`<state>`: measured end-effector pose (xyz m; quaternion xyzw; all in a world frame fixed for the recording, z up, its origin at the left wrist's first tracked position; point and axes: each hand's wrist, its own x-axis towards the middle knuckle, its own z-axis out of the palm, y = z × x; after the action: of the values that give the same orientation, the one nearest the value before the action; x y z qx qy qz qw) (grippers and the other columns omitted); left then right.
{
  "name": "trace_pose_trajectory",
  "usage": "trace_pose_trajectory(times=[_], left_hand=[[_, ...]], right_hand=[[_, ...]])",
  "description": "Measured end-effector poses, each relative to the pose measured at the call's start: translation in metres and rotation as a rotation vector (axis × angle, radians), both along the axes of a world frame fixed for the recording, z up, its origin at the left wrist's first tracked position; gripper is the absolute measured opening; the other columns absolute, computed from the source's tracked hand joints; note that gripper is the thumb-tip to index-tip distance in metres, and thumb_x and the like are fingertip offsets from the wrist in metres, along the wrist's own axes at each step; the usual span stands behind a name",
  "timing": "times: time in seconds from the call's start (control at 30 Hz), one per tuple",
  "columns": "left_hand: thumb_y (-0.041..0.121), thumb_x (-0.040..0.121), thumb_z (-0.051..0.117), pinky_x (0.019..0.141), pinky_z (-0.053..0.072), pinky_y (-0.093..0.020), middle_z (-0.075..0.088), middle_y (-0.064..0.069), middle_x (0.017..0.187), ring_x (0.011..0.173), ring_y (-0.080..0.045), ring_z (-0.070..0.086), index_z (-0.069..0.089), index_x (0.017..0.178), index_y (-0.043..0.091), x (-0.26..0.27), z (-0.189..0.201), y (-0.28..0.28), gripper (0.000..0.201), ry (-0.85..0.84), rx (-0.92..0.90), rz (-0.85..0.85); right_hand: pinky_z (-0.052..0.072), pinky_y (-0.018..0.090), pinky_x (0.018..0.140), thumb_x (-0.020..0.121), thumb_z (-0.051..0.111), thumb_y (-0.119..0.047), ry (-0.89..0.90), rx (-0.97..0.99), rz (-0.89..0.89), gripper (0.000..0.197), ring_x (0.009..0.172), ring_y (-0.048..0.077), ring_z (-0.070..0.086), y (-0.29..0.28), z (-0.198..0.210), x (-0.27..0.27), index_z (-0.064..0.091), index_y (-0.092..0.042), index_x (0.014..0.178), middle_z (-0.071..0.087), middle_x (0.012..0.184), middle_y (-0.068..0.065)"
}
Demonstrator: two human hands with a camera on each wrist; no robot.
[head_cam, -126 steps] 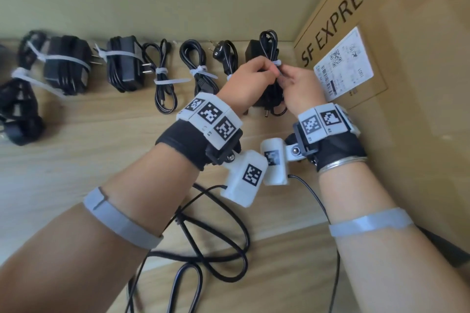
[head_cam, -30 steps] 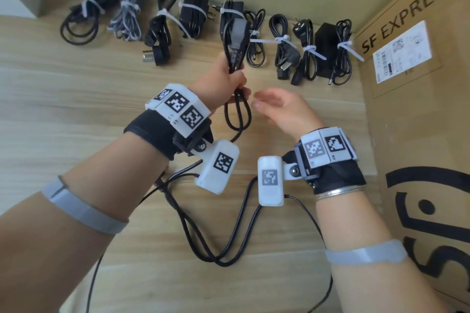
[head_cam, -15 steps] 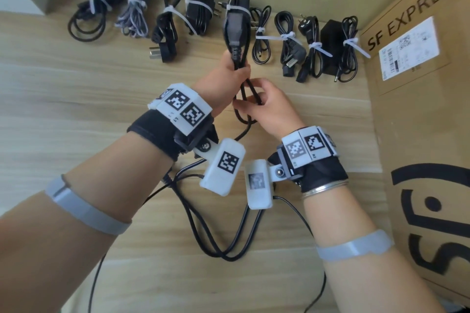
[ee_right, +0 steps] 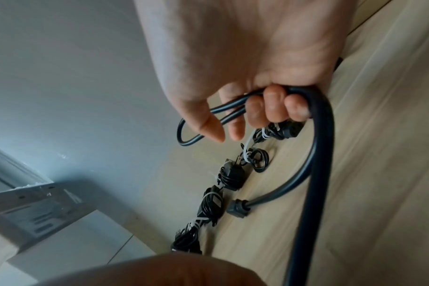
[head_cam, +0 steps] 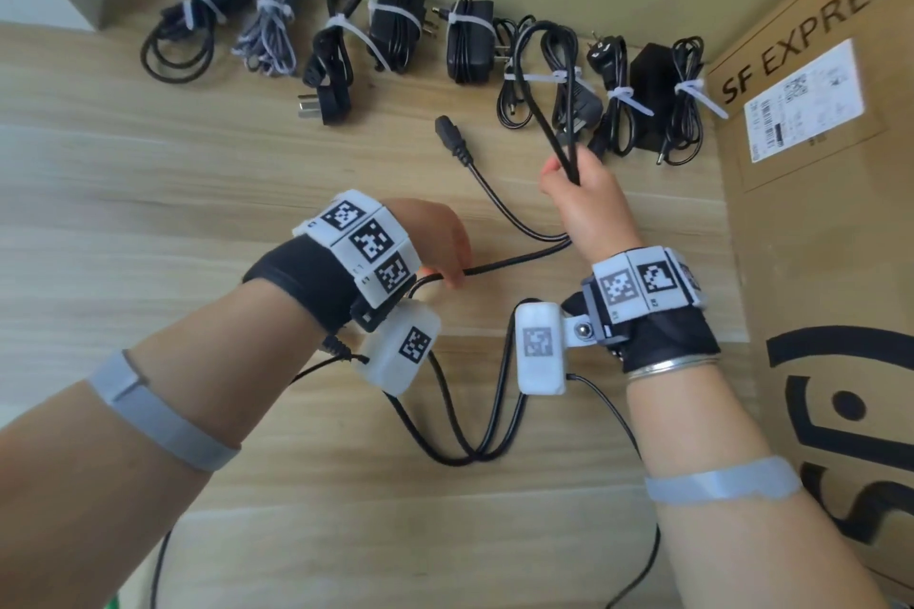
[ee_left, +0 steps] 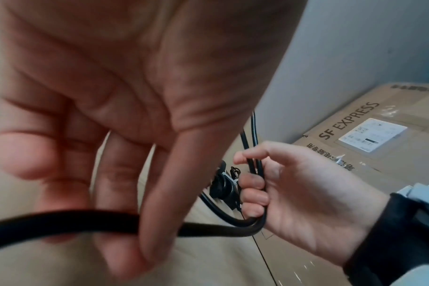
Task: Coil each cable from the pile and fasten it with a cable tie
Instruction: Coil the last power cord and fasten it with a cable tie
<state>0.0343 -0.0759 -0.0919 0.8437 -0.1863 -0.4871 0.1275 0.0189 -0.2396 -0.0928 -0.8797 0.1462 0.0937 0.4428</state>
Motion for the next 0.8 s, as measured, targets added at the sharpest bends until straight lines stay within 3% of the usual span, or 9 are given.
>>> trace_pose_trajectory(times=[0.1,0.23,0.37,0.47,0.57,0.67,0.8], left_hand=[[0.026,0.095,0.047,0.074,0.035,-0.025,0.057,-0.005,0.106,0.089,-0.017,0.045,0.057,0.122,0.006,0.001,-0.001,-0.005,0.035,-0.083,0.034,-0.045],[0.013,0.092,0.050,0.076,0.039,-0.030,0.060,-0.012,0.112,0.094,-0.025,0.053,0.062,0.114,0.005,0.011,-0.006,0.004,0.027,-0.256,-0.041,0.180],[0.011,0.087,0.056,0.070,0.040,-0.031,0.061,-0.012,0.108,0.085,-0.025,0.052,0.057,0.105,0.010,0.015,-0.016,0.012,0.018,-0.328,-0.128,0.429],[0.008,0.088,0.054,0.070,0.045,-0.035,0.059,-0.015,0.107,0.088,-0.031,0.058,0.047,0.101,0.011,0.014,-0.021,0.011,0.016,-0.308,-0.198,0.545],[0.011,0.089,0.055,0.070,0.050,-0.039,0.056,-0.018,0.107,0.086,-0.036,0.062,0.040,0.095,0.011,0.014,-0.021,0.006,0.016,-0.298,-0.269,0.638],[0.018,0.091,0.054,0.072,0.048,-0.040,0.054,-0.020,0.110,0.087,-0.037,0.061,0.038,0.096,0.010,0.015,-0.016,0.003,0.019,-0.325,-0.319,0.708],[0.028,0.091,0.054,0.071,0.037,-0.032,0.048,-0.020,0.119,0.091,-0.032,0.052,0.032,0.102,0.009,0.015,-0.013,0.004,0.031,-0.356,-0.263,0.773]], right_hand=[[0.037,0.026,0.060,0.086,0.055,-0.024,0.020,0.002,-0.003,0.004,0.062,0.012,0.044,-0.003,-0.002,0.000,0.054,-0.021,0.084,0.046,0.068,-0.007],[0.039,0.022,0.062,0.085,0.061,-0.042,0.165,-0.107,0.069,0.022,0.074,0.011,0.054,-0.001,-0.006,-0.004,0.063,-0.020,0.089,0.058,0.075,-0.010],[0.039,0.022,0.074,0.074,0.067,-0.057,0.264,-0.173,0.145,0.042,0.088,0.010,0.058,0.002,-0.009,-0.009,0.067,-0.022,0.098,0.065,0.094,-0.009],[0.041,0.023,0.074,0.066,0.075,-0.054,0.326,-0.223,0.211,0.044,0.085,0.009,0.058,0.006,-0.011,-0.009,0.066,-0.024,0.096,0.063,0.087,-0.013],[0.045,0.023,0.070,0.068,0.077,-0.043,0.314,-0.342,0.263,0.028,0.079,0.012,0.059,0.010,-0.015,-0.008,0.067,-0.022,0.083,0.060,0.072,-0.015],[0.050,0.029,0.068,0.074,0.070,-0.032,0.303,-0.397,0.280,0.019,0.078,0.021,0.064,0.010,-0.020,-0.009,0.071,-0.014,0.078,0.069,0.075,0.002],[0.051,0.031,0.068,0.075,0.067,-0.030,0.339,-0.380,0.286,0.021,0.080,0.025,0.065,0.009,-0.022,-0.013,0.071,-0.010,0.080,0.070,0.079,0.009]])
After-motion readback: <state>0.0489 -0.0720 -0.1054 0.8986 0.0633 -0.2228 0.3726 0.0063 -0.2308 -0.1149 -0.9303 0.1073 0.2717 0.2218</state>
